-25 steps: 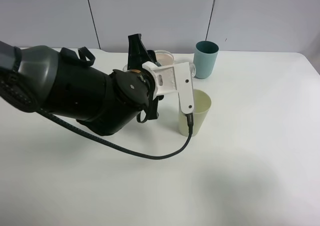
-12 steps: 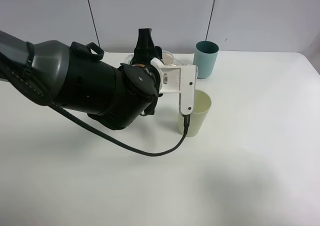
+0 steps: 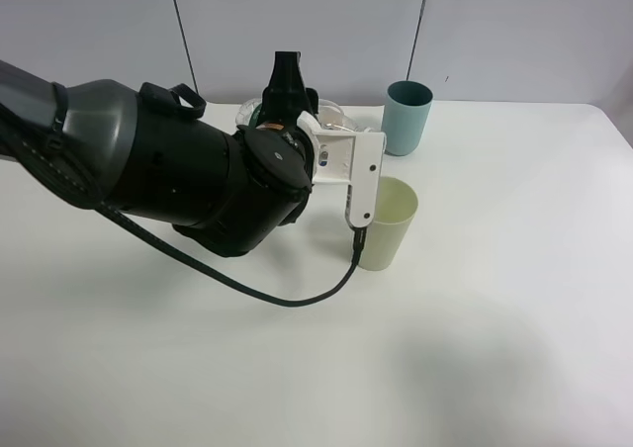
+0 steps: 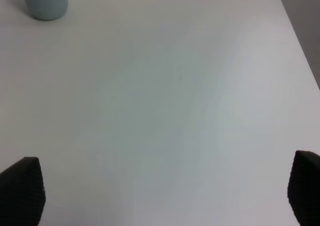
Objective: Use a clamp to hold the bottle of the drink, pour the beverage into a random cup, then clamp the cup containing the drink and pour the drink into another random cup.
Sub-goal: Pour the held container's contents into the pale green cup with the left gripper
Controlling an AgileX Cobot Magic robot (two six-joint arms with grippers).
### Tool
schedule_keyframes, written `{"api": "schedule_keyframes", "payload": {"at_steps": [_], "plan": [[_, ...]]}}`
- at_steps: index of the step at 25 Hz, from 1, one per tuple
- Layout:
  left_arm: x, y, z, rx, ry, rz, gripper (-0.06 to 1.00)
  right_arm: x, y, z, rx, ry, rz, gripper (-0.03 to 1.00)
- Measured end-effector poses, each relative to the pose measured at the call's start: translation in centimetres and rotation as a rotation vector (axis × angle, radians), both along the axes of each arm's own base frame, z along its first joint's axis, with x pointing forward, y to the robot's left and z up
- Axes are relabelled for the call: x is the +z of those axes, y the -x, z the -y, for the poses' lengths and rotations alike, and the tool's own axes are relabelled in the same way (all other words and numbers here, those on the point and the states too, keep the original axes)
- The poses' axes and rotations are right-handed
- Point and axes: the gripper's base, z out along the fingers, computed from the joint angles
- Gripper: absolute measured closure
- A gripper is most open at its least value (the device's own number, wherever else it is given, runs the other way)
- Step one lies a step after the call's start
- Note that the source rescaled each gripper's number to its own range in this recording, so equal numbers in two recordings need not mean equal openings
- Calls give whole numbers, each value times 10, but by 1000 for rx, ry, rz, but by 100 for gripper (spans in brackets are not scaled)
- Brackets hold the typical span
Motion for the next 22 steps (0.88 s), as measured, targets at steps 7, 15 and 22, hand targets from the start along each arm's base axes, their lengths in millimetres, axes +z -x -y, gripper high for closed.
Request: {"api": "schedule_keyframes", "payload": {"at_steps": [7,15,22], "plan": [[2,-1,-2,0,-60,19,88,0,0,0,0,0,0,-3],[4,-2,0,-32,-87,51,88,0,0,0,0,0,0,-3],[5,-2,1,-52,-124,62,88,0,0,0,0,0,0,-3]]}}
